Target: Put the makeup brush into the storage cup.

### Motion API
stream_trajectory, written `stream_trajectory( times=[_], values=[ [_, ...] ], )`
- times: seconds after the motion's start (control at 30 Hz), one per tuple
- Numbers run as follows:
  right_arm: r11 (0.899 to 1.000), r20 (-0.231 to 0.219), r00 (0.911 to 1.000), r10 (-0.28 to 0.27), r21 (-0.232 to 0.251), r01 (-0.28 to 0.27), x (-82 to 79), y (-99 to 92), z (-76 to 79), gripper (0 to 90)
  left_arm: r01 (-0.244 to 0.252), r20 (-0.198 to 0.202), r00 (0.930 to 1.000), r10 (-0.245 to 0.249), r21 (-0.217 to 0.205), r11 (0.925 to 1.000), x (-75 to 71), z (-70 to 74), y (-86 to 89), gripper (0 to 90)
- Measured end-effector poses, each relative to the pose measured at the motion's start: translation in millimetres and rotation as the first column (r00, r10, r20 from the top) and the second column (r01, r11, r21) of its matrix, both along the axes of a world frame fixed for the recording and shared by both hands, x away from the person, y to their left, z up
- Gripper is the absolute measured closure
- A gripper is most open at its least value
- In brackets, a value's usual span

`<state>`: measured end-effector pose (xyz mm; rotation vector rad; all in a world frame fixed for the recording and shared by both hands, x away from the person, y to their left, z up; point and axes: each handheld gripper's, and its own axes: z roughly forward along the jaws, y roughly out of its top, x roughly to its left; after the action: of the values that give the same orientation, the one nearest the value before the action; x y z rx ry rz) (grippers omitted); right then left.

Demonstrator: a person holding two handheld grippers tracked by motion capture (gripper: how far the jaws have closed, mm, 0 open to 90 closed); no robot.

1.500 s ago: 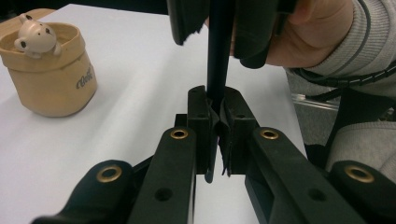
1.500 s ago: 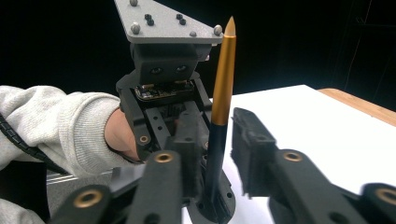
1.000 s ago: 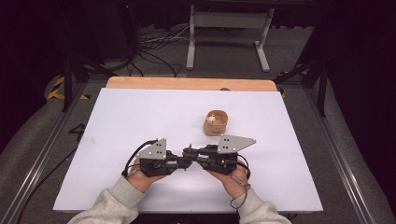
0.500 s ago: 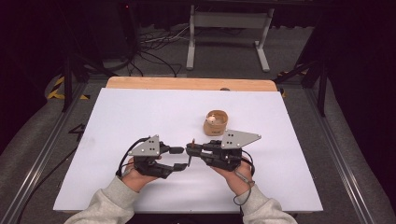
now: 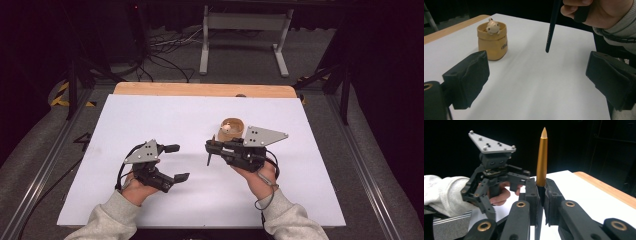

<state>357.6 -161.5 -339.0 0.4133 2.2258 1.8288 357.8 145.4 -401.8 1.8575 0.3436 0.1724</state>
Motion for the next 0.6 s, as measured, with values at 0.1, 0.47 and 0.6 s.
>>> stream_trajectory(
  times=[0.1,0.47,0.6],
  values=[
    [1.000,-0.001,0.9998,-0.021,0.002,0.021,4.2,-3.9,2.7,83.6,-0.016,0.005,0.9999,0.016,-0.004,0.9999,-1.6,-0.3,3.8,3.4],
    [0.995,0.011,0.9948,-0.102,0.026,0.101,15.9,-14.2,14.6,83.5,-0.062,0.020,0.9978,0.063,-0.013,0.9980,-1.6,-2.3,15.0,0.6],
    [0.991,0.012,0.9911,-0.132,0.024,0.132,22.1,-18.2,17.7,83.5,-0.089,0.020,0.9958,0.089,-0.021,0.9959,-2.7,-3.3,21.0,0.2]
  ],
)
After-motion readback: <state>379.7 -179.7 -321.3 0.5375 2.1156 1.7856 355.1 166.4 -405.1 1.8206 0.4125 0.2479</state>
